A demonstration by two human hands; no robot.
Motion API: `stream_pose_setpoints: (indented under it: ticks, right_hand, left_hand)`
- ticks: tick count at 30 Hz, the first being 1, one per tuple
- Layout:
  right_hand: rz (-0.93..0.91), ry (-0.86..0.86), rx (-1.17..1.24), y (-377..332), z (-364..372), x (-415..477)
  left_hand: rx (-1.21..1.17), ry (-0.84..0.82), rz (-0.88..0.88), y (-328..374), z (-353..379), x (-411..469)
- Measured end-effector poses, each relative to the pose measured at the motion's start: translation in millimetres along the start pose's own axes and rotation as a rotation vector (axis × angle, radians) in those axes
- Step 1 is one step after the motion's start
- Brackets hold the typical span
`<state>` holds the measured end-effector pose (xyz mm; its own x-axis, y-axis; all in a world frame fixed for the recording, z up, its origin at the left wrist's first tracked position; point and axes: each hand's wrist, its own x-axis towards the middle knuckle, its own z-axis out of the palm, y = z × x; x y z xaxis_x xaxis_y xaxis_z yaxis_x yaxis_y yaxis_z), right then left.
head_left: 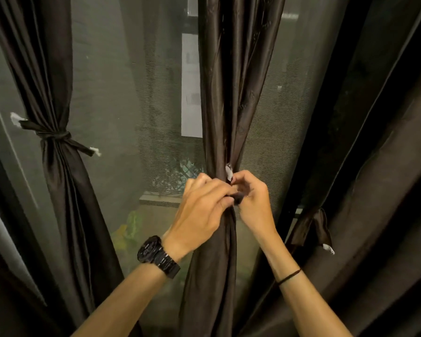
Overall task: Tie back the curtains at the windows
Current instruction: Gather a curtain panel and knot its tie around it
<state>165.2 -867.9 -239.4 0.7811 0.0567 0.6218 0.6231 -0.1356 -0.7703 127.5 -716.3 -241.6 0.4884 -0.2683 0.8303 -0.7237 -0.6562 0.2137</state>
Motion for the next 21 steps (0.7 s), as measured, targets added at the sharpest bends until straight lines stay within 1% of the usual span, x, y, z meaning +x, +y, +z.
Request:
stream_pose_setpoints:
  ticks: [2, 3, 5, 8, 10, 12, 14, 16, 19, 21]
  right_hand:
    - [0.093, 0.076, 0.218, 1, 1, -5]
    - [0.124, 0.116, 0.298, 0, 2, -9]
    - [0.136, 0.165, 0.344, 2, 4, -15]
    - [0.129, 0.157, 0.397, 4, 3, -21]
    - [0.095, 0.088, 0.41, 9, -1, -25]
    - [0.054, -0.017, 0.42, 13, -6, -31]
    - [0.072, -0.071, 0.419, 13, -9, -35]
    - [0.084, -0.039, 0.404, 11, -10, -36]
    - [0.004, 0.036, 0.291, 12, -5, -33]
    - [0.003, 0.029, 0.31, 11, -3, -31]
  left_hand:
    - [-0.006, 0.064, -0.071, -6, 2, 4]
    - [-0.014, 0.069, -0.098, -9, 2, 5]
    - [-0.047, 0.046, -0.127, -11, 3, 4]
    - [-0.171, 0.025, -0.208, -4, 4, 7]
    - [-0.273, 0.008, -0.292, -2, 2, 10]
    - [-0.311, -0.016, -0.36, -3, 0, 12]
    - [-0.351, -0.041, -0.4, -4, -3, 13]
    - [-0.373, -0.083, -0.4, -2, -7, 14]
    - [-0.34, -0.174, -0.387, 2, -11, 16]
    - [-0.328, -0.272, -0.388, 0, -17, 18]
